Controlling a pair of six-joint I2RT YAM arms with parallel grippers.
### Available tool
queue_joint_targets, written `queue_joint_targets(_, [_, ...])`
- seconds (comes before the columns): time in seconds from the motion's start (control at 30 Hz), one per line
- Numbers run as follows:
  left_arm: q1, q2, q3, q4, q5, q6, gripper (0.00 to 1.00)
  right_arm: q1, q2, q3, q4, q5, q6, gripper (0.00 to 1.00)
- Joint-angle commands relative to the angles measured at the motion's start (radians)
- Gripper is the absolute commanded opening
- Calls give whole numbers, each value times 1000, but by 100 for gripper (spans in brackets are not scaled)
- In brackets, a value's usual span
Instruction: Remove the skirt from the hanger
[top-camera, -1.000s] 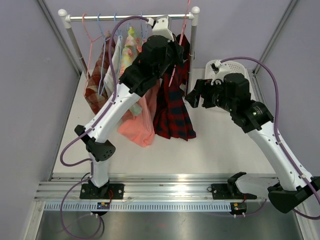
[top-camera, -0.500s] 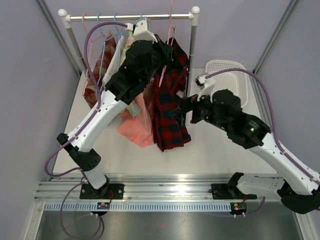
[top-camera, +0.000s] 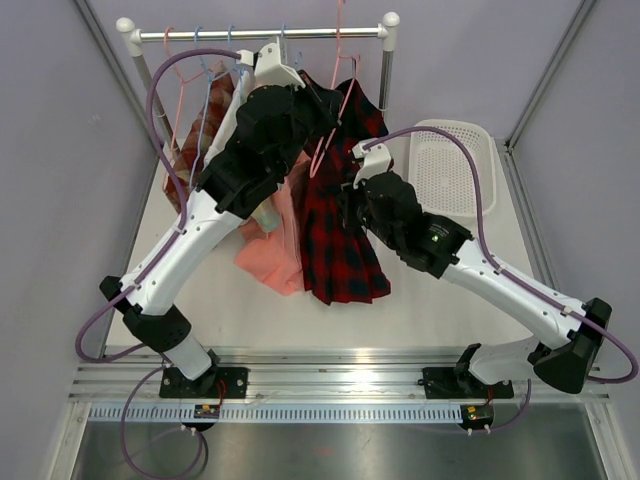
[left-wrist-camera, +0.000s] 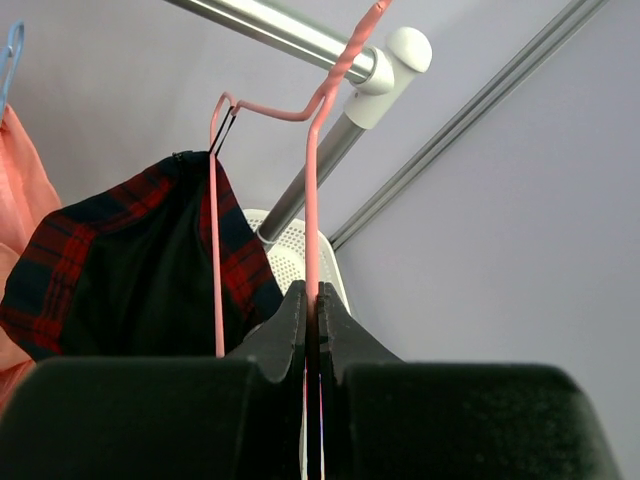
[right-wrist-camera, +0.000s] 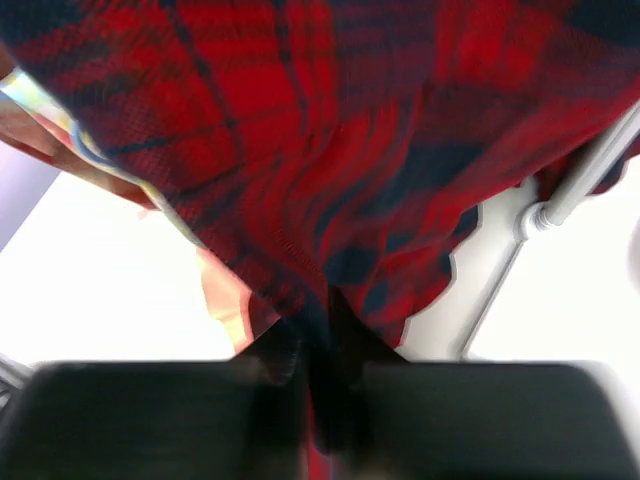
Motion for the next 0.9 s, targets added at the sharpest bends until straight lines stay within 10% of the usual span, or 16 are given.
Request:
queue_joint_targets(0.0, [-1, -90, -18, 149, -34, -3, 0, 8, -2, 57, 71, 35, 5, 0])
queue_joint_targets(0.43, [-21, -135, -282, 373, -252, -5, 0, 257, -102, 247, -168, -72, -82, 0])
queue_joint_targets(0.87, [-49, 25, -151, 416, -343, 133, 0, 624, 113, 701, -425, 49, -153, 0])
